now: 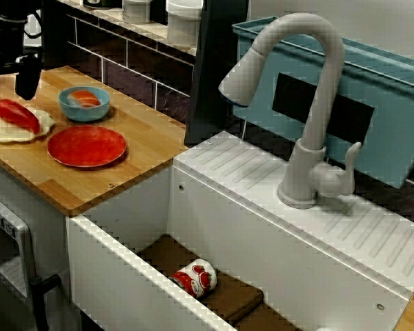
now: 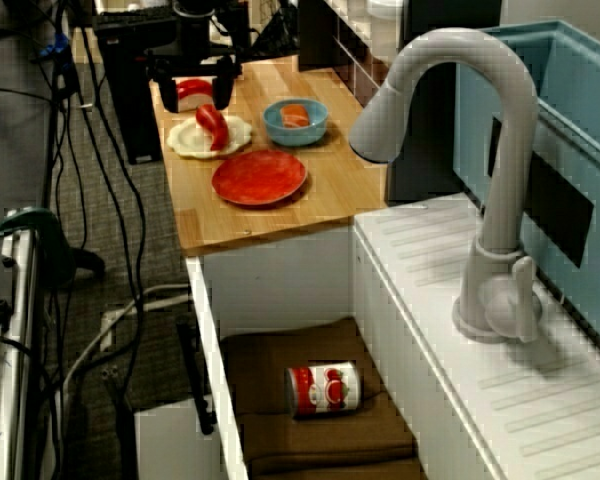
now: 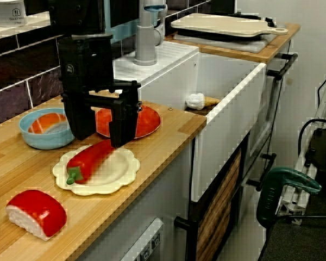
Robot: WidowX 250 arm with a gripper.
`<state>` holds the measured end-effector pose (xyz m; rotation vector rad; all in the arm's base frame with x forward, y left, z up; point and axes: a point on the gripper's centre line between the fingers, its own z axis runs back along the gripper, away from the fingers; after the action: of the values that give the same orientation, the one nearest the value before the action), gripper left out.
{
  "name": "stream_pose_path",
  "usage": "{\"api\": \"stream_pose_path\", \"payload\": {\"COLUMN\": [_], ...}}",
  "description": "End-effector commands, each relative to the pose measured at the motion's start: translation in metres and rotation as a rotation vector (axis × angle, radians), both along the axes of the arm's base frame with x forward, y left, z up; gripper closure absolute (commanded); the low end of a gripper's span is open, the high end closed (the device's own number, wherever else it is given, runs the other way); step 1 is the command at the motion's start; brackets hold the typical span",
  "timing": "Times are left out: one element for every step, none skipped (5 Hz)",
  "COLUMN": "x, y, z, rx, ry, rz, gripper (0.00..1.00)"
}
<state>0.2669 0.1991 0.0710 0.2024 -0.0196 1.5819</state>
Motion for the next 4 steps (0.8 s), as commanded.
{"api": "stream_pose_path", "payload": {"x": [-0.0027,-0.0027,-0.0027,-0.0045], "y": [-0.0004,-0.0004,-0.0004,-0.0070], "z": [0.0179,0.0179,0.0179,0.0155], "rx": [0.029,0.029,0.029,0.018], "ry": [-0.043,-0.043,-0.043,-0.016], "rz": [0.011,0.011,0.011,-0.018], "gripper": [0.00,0.00,0.00,0.00]}}
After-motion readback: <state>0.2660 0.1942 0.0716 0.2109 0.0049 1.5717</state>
